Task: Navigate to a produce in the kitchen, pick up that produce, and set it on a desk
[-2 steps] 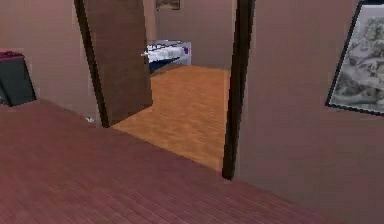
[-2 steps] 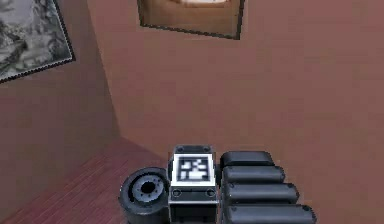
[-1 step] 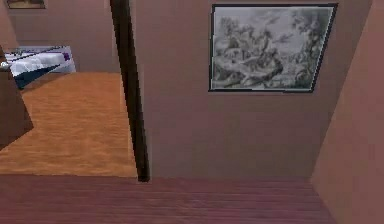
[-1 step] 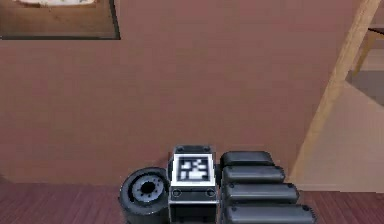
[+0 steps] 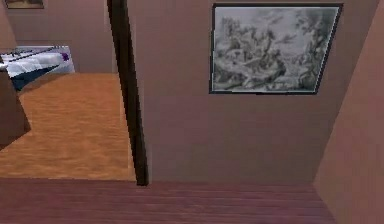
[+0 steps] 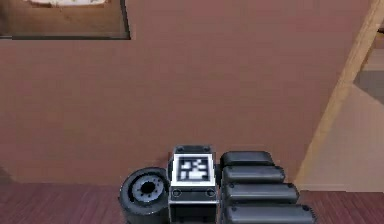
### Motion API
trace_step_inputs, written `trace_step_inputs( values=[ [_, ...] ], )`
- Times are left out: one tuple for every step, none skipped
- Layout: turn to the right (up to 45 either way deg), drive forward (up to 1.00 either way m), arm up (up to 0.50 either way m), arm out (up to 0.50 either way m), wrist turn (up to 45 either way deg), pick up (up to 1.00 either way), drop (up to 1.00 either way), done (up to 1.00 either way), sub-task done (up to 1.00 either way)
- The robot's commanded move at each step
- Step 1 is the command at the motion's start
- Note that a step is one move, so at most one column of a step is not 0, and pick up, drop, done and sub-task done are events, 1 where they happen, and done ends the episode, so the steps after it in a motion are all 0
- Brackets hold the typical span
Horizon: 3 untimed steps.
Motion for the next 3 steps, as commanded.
trace_step_inputs(
  values=[
    [-42.0,0.0,0.0,0.0,0.0,0.0,0.0,0.0,0.0],
    [0.0,1.0,0.0,0.0,0.0,0.0,0.0,0.0,0.0],
    [-21.0,0.0,0.0,0.0,0.0,0.0,0.0,0.0,0.0]
  ],
)
